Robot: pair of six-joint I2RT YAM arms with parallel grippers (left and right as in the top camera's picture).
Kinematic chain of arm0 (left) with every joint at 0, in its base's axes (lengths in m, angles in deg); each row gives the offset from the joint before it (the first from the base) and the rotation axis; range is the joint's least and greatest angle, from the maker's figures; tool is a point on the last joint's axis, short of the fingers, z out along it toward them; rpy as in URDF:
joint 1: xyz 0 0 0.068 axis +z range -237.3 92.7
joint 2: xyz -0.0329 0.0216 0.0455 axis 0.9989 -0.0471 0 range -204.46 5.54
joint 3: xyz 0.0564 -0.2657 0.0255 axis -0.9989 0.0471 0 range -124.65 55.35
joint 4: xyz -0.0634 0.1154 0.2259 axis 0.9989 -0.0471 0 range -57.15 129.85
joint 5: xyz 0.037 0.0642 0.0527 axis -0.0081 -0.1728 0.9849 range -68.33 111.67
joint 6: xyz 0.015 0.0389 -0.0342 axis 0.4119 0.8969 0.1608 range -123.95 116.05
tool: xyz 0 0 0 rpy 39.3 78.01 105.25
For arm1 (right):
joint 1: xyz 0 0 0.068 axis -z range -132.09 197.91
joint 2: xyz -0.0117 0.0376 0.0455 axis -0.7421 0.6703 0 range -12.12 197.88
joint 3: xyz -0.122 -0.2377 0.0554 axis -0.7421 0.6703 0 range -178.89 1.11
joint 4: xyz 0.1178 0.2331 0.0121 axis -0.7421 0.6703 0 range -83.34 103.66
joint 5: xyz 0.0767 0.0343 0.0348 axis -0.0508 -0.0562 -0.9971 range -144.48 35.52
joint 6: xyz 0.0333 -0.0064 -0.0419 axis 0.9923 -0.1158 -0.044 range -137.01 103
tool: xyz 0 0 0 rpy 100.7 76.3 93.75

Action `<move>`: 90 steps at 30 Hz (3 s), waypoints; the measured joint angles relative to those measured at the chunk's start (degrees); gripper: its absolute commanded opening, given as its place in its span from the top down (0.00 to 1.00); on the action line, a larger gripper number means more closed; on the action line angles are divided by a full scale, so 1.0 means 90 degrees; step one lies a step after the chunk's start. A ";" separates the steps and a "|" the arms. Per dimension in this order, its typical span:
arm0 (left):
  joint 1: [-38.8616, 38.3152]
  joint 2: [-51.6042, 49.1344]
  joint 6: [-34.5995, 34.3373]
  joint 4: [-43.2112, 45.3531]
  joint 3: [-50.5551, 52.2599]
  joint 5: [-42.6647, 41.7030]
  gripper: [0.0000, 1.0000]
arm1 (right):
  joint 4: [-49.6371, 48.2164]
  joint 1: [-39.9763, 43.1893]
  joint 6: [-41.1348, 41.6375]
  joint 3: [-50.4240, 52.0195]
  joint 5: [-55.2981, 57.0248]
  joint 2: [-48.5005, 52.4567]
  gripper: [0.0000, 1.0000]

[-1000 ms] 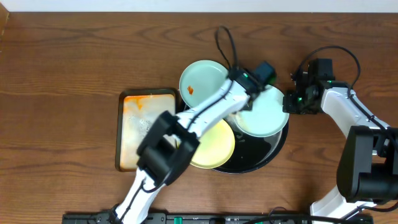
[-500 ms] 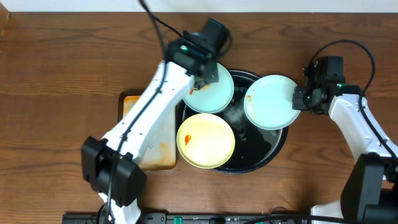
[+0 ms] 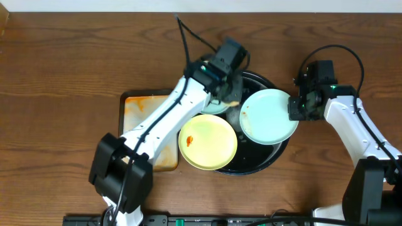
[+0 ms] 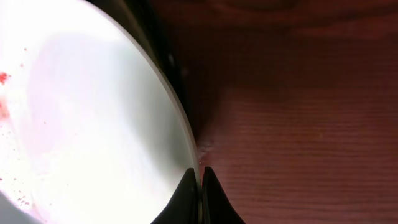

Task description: Clean dirty plates on tray and stack at the side

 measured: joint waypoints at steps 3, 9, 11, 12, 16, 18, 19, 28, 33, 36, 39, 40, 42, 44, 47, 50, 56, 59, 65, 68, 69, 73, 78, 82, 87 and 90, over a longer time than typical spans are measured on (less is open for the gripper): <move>-0.0046 0.0000 0.0066 0.0988 0.0673 -0.0568 0.89 | 0.0058 0.0000 -0.0019 0.0000 0.0027 0.0000 0.99; -0.0138 -0.0027 0.0131 0.2778 0.1736 -0.1608 0.89 | 0.0129 0.0000 -0.0022 0.0000 0.0044 0.0000 0.99; -0.0221 -0.0107 0.0136 0.3004 0.1824 -0.1744 0.89 | 0.0151 0.0000 -0.0022 0.0000 0.0051 0.0000 0.99; -0.0272 -0.0172 0.0141 0.3133 0.1824 -0.1778 0.89 | 0.0170 0.0000 -0.0022 0.0000 0.0051 0.0000 0.99; -0.0493 -0.0549 0.0153 0.3339 0.1824 -0.1744 0.89 | 0.0233 -0.0044 -0.0022 0.0000 0.0075 0.0000 0.99; -0.0546 -0.0804 0.0151 0.3422 0.1824 -0.1736 0.89 | 0.0253 -0.0107 -0.0024 0.0000 0.0102 0.0000 0.99; -0.0554 -0.0937 0.0151 0.3483 0.1824 -0.1724 0.89 | 0.0260 -0.0148 -0.0024 0.0000 0.0114 0.0000 0.99; -0.0539 -0.1268 0.0148 0.3631 0.1826 -0.1178 0.91 | 0.0296 -0.0304 -0.0041 0.0000 0.0299 0.0000 0.99; -0.0566 -0.1268 0.0143 0.3383 0.1804 -0.0427 0.91 | 0.0335 -0.0313 -0.0041 0.0000 0.0333 0.0000 0.99; -0.0639 -0.1268 0.0131 0.3332 0.1773 -0.0151 0.92 | 0.0345 -0.0316 -0.0039 0.0000 0.0328 0.0000 0.99; -0.0678 -0.1268 0.0131 0.3247 0.1729 -0.0024 0.92 | 0.0352 -0.0316 -0.0039 0.0000 0.0328 0.0000 0.99; -0.0682 -0.1268 0.0131 0.3167 0.1690 0.0012 0.92 | 0.0355 -0.0316 -0.0039 0.0000 0.0325 0.0000 0.99; -0.0685 -0.1268 0.0131 0.2912 0.1571 0.0112 0.92 | 0.0355 -0.0323 -0.0036 0.0000 0.0291 0.0000 0.99; -0.0687 -0.1268 0.0129 0.2608 0.1433 0.0289 0.92 | 0.0352 -0.0376 -0.0034 0.0000 0.0231 0.0000 0.99; -0.0697 -0.1268 0.0129 0.2285 0.1263 0.0571 0.92 | 0.0350 -0.0430 -0.0036 0.0000 0.0182 0.0000 0.99; -0.0699 -0.1200 0.0126 0.2188 0.1212 0.0763 0.92 | 0.0355 -0.0437 -0.0034 0.0000 0.0175 0.0000 0.99; -0.0610 -0.0680 0.0126 0.2091 0.1212 0.1212 0.91 | 0.0401 -0.0427 -0.0039 0.0000 0.0355 0.0000 0.99; -0.0546 -0.0355 0.0107 0.1979 0.1212 0.1404 0.91 | 0.0406 -0.0427 -0.0039 0.0000 0.0430 0.0000 0.99; -0.0435 0.0051 0.0049 0.1591 0.1212 0.1562 0.91 | 0.0406 -0.0427 -0.0039 0.0000 0.0488 0.0000 0.99; -0.0345 0.0097 -0.0039 0.1702 0.1212 0.1377 0.91 | 0.0406 -0.0427 -0.0039 0.0000 0.0510 0.0000 0.99; -0.0325 0.0097 -0.0063 0.1814 0.1212 0.1260 0.91 | 0.0406 -0.0427 -0.0039 0.0000 0.0512 0.0000 0.99; -0.0333 0.0075 -0.0243 0.2482 0.1248 0.0741 0.92 | 0.0406 -0.0430 -0.0039 0.0000 0.0527 0.0000 0.99; -0.0505 -0.0413 -0.0345 0.3048 0.1251 0.0092 0.92 | 0.0406 -0.0430 -0.0039 0.0000 0.0529 0.0000 0.99; -0.0670 -0.0964 -0.0267 0.3087 0.1285 -0.0136 0.92 | 0.0406 -0.0430 -0.0039 0.0000 0.0527 0.0000 0.99; -0.0736 -0.1462 -0.0151 0.3356 0.1331 -0.0267 0.92 | 0.0403 -0.0430 -0.0036 0.0000 0.0534 0.0000 0.99; -0.0724 -0.1535 -0.0002 0.3463 0.1331 -0.0253 0.92 | 0.0393 -0.0430 -0.0036 0.0000 0.0551 0.0000 0.99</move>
